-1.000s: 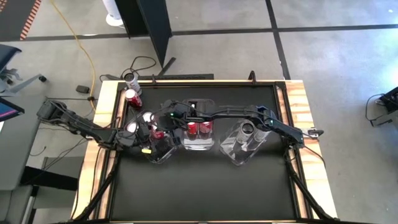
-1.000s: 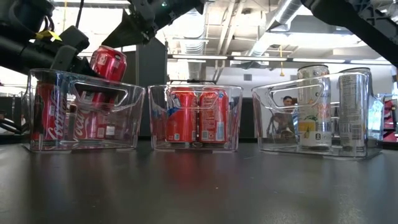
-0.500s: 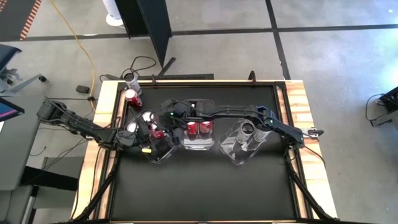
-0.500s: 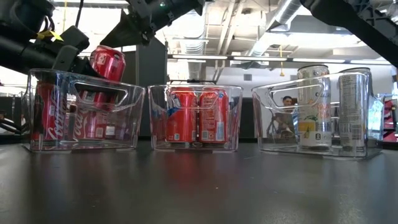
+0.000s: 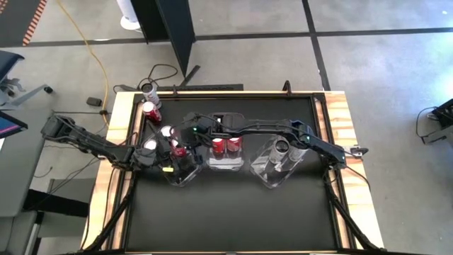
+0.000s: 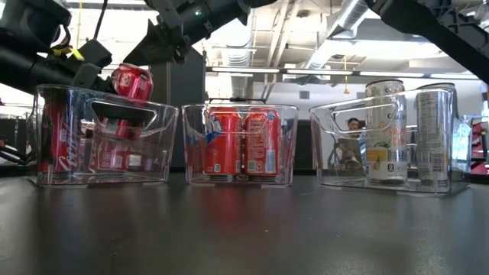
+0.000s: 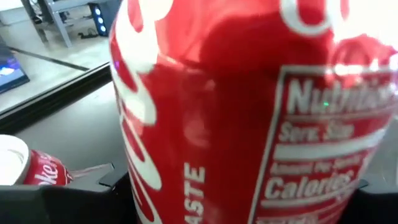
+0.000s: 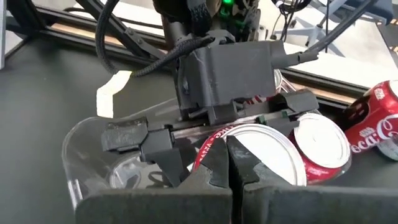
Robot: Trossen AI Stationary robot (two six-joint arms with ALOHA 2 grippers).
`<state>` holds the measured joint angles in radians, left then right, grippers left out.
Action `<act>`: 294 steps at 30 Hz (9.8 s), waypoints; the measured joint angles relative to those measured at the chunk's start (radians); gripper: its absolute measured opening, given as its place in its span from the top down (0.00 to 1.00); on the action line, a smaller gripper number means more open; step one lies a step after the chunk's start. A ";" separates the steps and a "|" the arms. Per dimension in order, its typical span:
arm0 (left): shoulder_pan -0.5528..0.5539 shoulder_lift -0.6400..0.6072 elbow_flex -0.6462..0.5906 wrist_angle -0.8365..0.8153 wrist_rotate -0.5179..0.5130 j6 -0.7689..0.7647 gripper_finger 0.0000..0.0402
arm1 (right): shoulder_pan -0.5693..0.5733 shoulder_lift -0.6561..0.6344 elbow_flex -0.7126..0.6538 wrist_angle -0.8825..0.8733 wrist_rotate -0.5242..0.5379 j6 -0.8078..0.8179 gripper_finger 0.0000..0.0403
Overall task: Sort soda cans
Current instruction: Put the top center red soda can into the left transparent bin, then put the white soda can into the right transparent bin
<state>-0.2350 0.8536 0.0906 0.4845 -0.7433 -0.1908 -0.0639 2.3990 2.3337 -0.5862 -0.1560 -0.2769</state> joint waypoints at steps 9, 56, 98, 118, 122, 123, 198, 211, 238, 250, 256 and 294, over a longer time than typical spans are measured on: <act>0.033 0.001 0.000 -0.031 0.002 -0.026 0.25 | -0.012 0.025 0.000 0.016 -0.005 0.010 1.00; 0.068 -0.001 0.002 -0.117 0.022 -0.148 0.24 | -0.032 0.028 -0.002 0.008 -0.030 0.041 1.00; 0.070 -0.074 0.014 -0.083 0.000 -0.036 0.08 | -0.030 0.076 -0.004 0.105 -0.018 -0.046 1.00; 0.063 -0.272 0.013 -0.168 -0.005 0.053 0.08 | -0.030 0.074 -0.002 0.178 -0.019 -0.125 1.00; 0.062 -0.290 0.013 -0.166 -0.003 0.068 0.08 | -0.029 0.074 0.022 0.167 -0.018 -0.145 1.00; 0.063 -0.295 0.013 -0.166 -0.003 0.074 0.08 | -0.028 0.071 0.022 0.177 -0.016 -0.152 1.00; 1.257 0.568 1.355 -1.537 0.300 -0.128 0.23 | -0.722 -0.610 -0.114 -0.222 -0.479 -0.379 0.51; 1.313 0.709 1.488 -1.727 0.407 -0.144 0.23 | -0.774 -0.611 -0.162 -0.239 -0.558 -0.461 0.51; 1.342 0.881 1.601 -1.910 0.392 -0.269 0.18 | -0.893 -0.610 -0.303 -0.115 -0.792 -0.489 0.51; 1.376 0.882 1.574 -1.872 0.429 -0.264 0.18 | -0.863 -0.610 -0.303 -0.120 -0.791 -0.483 0.51; 1.396 0.883 1.574 -1.865 0.454 -0.279 0.18 | -0.859 -0.610 -0.303 -0.126 -0.791 -0.487 0.51; 1.427 0.914 1.574 -1.854 0.510 -0.287 0.18 | -0.859 -0.610 -0.303 -0.135 -0.788 -0.494 0.51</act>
<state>1.1915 1.7679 1.6650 -1.3697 -0.2337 -0.4774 -0.9226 1.7885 2.0308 -0.7208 -0.9443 -0.7712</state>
